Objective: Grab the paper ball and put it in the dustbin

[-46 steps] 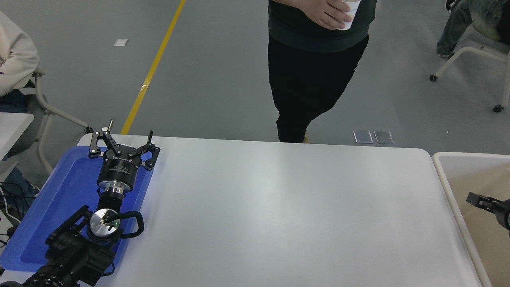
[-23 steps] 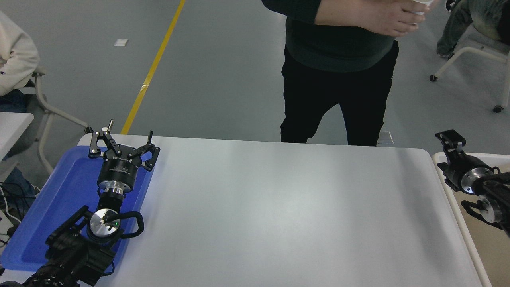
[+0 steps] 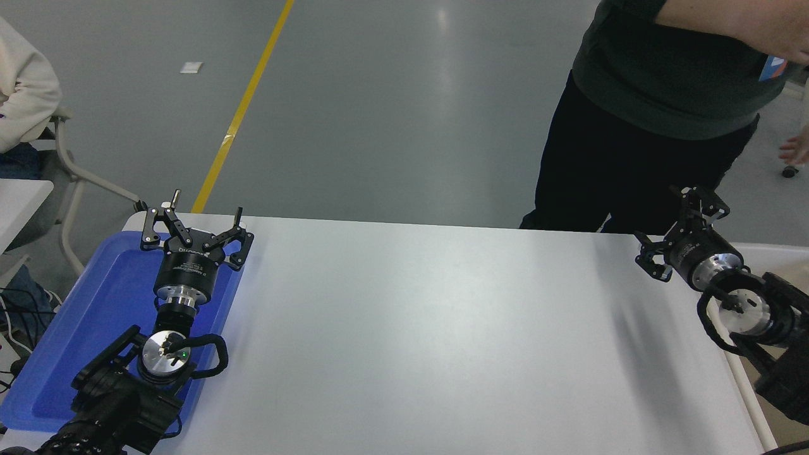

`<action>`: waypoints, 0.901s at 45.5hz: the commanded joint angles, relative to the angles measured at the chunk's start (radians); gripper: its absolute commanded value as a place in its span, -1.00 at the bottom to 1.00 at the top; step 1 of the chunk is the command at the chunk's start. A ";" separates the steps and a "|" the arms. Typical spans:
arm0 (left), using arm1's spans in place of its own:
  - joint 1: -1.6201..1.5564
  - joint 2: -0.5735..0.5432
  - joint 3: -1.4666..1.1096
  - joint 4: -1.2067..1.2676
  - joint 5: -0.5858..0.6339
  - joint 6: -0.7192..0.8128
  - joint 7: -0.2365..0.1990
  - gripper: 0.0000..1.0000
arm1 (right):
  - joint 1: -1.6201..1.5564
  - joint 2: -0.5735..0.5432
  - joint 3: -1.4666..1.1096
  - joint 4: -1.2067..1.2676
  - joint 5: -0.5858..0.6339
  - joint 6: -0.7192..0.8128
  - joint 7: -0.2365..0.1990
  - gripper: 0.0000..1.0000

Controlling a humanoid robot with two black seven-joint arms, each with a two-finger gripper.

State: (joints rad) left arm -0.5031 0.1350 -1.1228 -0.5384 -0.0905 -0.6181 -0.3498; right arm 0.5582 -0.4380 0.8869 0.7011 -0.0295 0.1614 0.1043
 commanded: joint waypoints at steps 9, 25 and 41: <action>0.000 0.000 0.000 0.000 0.000 0.000 0.000 1.00 | 0.011 0.093 0.014 -0.003 0.200 0.102 0.002 1.00; 0.000 0.000 0.000 0.000 0.000 0.000 0.000 1.00 | 0.002 0.148 0.017 -0.017 0.261 0.179 0.002 1.00; 0.000 0.000 0.000 0.000 0.000 -0.002 0.000 1.00 | 0.000 0.153 0.007 -0.025 0.273 0.182 0.002 1.00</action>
State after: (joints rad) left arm -0.5031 0.1350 -1.1229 -0.5385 -0.0905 -0.6181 -0.3498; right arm 0.5589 -0.2931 0.8977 0.6804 0.2296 0.3358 0.1058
